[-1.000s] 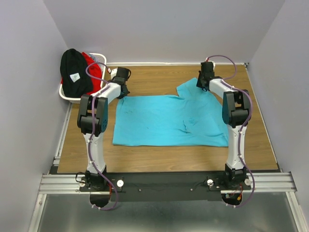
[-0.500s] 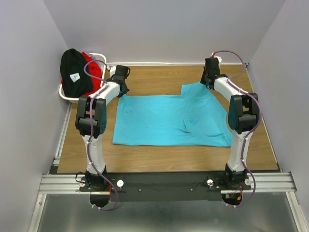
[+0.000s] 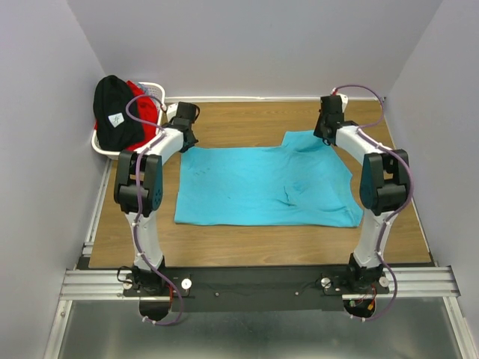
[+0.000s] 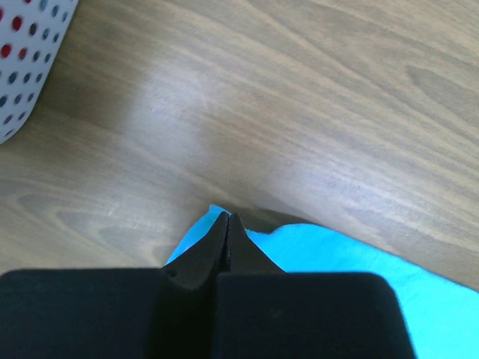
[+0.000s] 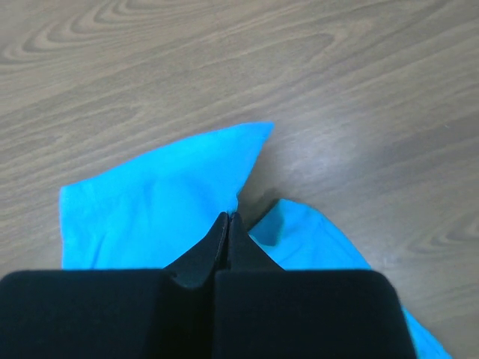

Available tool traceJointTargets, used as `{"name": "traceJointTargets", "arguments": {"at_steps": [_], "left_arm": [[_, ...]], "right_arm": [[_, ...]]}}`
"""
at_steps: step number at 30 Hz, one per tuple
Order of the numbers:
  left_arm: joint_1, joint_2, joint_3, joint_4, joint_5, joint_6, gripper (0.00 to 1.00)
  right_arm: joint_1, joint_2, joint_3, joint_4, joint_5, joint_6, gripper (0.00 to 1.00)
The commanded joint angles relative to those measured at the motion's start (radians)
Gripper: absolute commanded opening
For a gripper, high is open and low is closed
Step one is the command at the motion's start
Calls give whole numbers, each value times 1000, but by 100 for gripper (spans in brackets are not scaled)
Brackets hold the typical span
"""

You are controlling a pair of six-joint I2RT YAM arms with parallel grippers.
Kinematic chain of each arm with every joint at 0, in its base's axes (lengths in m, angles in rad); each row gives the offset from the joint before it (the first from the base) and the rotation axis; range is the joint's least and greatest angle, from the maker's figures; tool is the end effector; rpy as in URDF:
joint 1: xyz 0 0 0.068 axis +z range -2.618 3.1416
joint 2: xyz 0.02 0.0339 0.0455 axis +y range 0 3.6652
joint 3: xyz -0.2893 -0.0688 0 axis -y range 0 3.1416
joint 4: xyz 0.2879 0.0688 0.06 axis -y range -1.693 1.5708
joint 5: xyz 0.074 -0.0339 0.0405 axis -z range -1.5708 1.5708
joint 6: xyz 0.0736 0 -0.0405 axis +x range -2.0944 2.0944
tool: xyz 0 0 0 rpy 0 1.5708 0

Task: Fold and stack the t-shirts
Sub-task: Fold the tshirt

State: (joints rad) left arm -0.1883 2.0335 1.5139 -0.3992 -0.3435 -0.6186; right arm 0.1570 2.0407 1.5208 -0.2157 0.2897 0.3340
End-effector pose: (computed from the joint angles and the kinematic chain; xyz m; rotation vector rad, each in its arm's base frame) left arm 0.5113 -0.0722 0.1676 -0.6535 2.3275 0.0647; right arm 0.5345 0.0633 0.1835 0.3463 2.2439 -0.0763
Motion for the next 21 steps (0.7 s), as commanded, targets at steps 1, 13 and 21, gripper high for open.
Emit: {"name": "traceJointTargets", "arguments": {"at_steps": [1,13,21], "left_arm": [[13,-73,-34,-1,-31,-24,0],[16,-190,-164,19,27,-76,0],[16,-298,-330,79,80,-116,0]], "right_arm": [[-5,-123,-80,-7,80,40,1],[-5,-402,-349,-74,57,175,1],[-11,-537,-470,-128,74,211,1]]}}
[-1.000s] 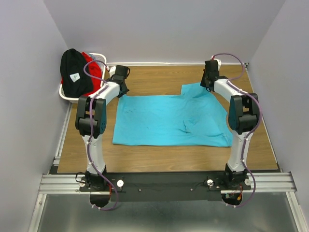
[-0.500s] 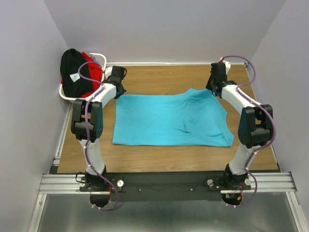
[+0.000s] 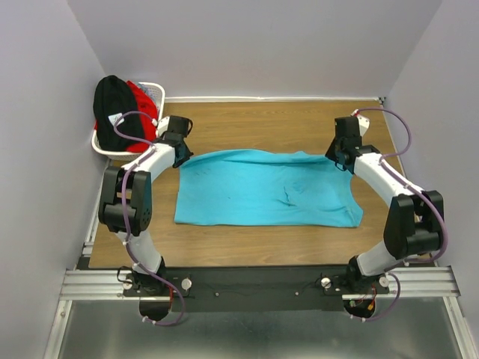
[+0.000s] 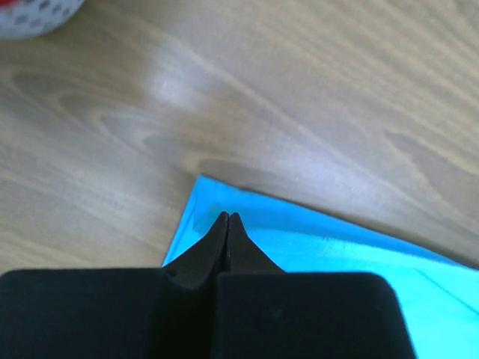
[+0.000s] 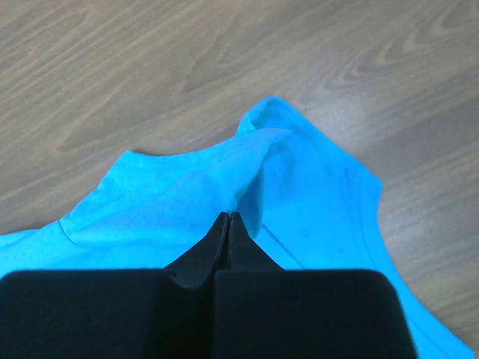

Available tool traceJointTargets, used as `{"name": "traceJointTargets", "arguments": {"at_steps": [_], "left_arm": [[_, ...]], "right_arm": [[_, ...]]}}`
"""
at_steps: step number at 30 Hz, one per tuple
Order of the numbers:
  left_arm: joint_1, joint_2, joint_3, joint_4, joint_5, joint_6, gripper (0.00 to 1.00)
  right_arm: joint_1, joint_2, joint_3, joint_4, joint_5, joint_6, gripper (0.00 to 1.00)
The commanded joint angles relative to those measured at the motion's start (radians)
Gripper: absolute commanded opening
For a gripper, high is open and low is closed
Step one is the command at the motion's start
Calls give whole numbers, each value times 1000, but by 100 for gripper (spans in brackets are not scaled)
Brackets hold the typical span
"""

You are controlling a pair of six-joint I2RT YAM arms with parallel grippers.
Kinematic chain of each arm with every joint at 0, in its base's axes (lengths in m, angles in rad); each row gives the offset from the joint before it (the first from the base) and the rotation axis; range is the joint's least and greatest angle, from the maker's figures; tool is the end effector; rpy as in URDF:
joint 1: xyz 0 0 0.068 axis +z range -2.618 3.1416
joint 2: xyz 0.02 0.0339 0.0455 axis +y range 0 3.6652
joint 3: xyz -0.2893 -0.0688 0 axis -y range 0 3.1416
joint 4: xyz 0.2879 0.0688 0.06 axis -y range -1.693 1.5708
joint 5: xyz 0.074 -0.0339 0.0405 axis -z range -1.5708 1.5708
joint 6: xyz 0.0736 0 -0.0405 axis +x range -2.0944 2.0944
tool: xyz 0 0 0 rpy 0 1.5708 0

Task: Fold and stack the t-shirts
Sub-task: Fold the tshirt

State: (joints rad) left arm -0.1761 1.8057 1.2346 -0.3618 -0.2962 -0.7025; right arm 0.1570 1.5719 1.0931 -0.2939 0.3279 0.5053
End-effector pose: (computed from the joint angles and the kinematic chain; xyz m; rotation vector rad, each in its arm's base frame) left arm 0.4448 -0.0573 0.1737 -0.7522 2.3287 -0.0132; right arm 0.4051 0.0401 0.2231 0.5535 2.2254 -0.0443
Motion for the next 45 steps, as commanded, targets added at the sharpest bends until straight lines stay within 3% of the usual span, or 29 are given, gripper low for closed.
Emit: {"name": "traceJointTargets", "arguments": {"at_steps": [1,17,33,38,45], "left_arm": [[4,-80,-64,47,35,-35,0],[6,-201,-201,81,29,-54,0],[55,-83,98,-6,14,-11,0],[61,-83,94,-5,20,6,0],[63,-130,-29,43,63,-3,0]], "right_arm": [[-11,-79,-50,-60,37,41,1],[-17,-197,-136,-136,25,90,1],[-30,16,136,-136,34,95,1],[-34,27,134,-134,19,91,1],[-33,-62,44,-136,3,96,1]]}}
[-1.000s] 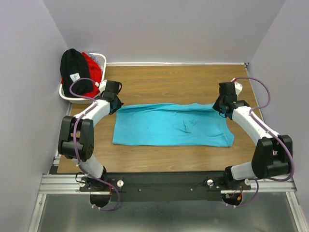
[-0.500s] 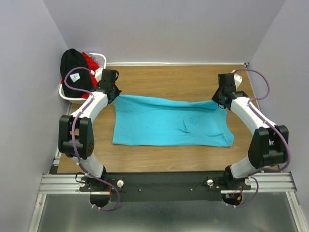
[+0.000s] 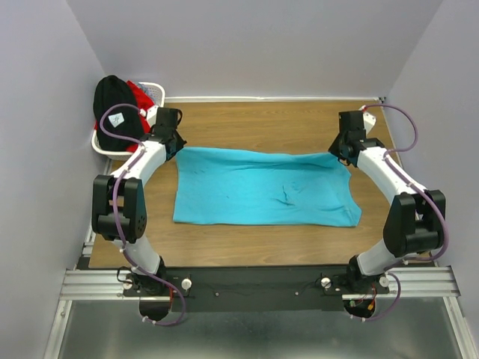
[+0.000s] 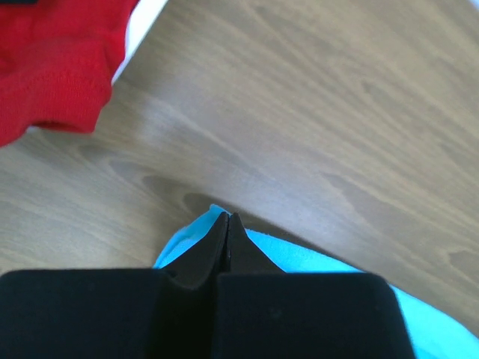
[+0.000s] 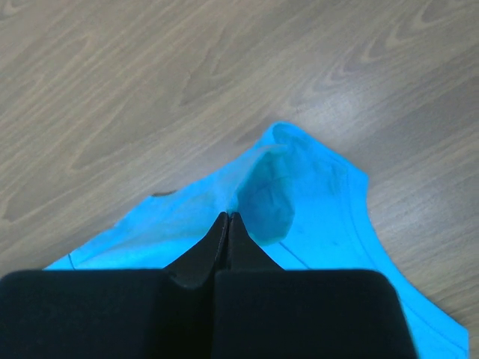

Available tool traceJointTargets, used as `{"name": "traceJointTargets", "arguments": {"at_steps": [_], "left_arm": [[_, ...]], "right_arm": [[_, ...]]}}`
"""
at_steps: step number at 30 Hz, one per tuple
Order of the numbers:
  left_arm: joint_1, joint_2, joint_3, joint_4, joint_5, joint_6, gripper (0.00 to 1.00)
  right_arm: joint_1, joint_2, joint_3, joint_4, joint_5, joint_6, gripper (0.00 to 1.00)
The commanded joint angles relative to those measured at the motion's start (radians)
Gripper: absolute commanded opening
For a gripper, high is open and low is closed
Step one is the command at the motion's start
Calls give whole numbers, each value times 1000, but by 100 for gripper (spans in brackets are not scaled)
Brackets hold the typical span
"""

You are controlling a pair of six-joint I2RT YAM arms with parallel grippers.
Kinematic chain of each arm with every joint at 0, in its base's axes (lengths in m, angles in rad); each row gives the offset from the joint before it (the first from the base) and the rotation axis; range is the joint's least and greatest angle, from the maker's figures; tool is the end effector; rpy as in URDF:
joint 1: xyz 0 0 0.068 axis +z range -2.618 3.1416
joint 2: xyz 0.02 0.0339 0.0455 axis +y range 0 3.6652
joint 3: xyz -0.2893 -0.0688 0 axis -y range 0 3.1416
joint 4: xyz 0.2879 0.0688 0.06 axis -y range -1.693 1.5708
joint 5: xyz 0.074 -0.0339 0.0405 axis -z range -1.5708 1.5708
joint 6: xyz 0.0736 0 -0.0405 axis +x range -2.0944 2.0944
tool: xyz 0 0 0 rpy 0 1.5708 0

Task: Fold and stack the t-shirts
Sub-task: Fold the tshirt

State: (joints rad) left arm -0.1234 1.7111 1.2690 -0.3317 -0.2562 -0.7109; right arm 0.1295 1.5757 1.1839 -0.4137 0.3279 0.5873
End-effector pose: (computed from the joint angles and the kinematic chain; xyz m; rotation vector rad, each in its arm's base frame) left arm 0.4491 -0.0369 0.2295 -0.7897 2.1775 -0.1222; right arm 0.4096 0.0294 0.2447 0.6761 2.2219 -0.0318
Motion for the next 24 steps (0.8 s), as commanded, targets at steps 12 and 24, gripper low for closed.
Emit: {"name": "traceJointTargets", "arguments": {"at_steps": [12,24], "left_arm": [[8,-136,-213,48,63,-22,0],[10,-222,-287,51,61,-33,0]], "right_arm": [[-5,-217,-220,-27,-15,22,1],[-7,-233,-268,-33,-9,28,1]]}}
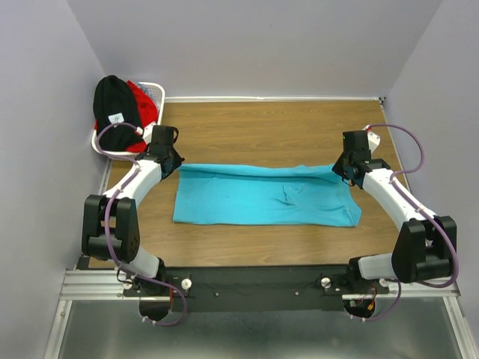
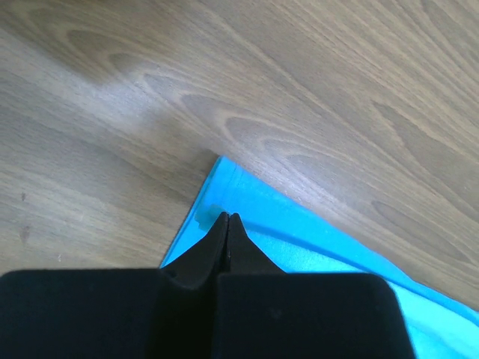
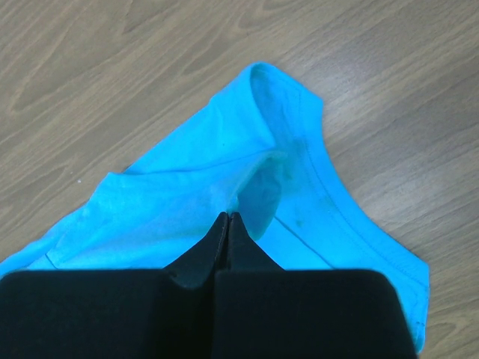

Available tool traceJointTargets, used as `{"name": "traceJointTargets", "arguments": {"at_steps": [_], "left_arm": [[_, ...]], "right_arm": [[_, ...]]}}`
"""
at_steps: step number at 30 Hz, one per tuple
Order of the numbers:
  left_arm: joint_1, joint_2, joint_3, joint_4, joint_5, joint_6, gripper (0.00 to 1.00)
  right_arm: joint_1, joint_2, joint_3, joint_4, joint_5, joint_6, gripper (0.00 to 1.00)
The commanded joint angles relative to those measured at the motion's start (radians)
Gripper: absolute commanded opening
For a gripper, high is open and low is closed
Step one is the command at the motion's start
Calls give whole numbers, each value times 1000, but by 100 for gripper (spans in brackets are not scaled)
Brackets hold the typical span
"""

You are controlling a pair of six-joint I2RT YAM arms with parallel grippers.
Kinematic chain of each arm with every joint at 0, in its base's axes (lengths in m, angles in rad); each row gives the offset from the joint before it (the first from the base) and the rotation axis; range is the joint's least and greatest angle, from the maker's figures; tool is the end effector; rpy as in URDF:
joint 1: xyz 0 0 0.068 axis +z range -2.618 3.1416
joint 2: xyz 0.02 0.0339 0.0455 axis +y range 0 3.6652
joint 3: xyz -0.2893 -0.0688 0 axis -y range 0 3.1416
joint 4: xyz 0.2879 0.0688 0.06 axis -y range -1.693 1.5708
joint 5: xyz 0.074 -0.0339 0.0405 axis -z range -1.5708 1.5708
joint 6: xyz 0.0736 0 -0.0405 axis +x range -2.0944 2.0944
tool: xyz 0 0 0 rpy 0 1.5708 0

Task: Fold and stack the t-shirts
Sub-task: Fold the tshirt

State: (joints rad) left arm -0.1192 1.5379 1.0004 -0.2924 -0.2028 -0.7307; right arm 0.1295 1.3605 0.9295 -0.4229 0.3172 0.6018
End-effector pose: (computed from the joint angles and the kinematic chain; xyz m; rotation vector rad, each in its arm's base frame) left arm 0.3861 -0.0313 0.1990 -0.8070 2.2438 -0.1606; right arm 0.3409 0.0212 0.2222 0.6912 2.2665 -0.0365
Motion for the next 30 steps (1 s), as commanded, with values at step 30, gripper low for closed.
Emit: {"name": "traceJointTargets", "arguments": {"at_steps": [30], "left_arm": [[7,-97,-160,65,77,-42,0]], "right_arm": [[-10,-75,-93,-43,-6,39,2]]}}
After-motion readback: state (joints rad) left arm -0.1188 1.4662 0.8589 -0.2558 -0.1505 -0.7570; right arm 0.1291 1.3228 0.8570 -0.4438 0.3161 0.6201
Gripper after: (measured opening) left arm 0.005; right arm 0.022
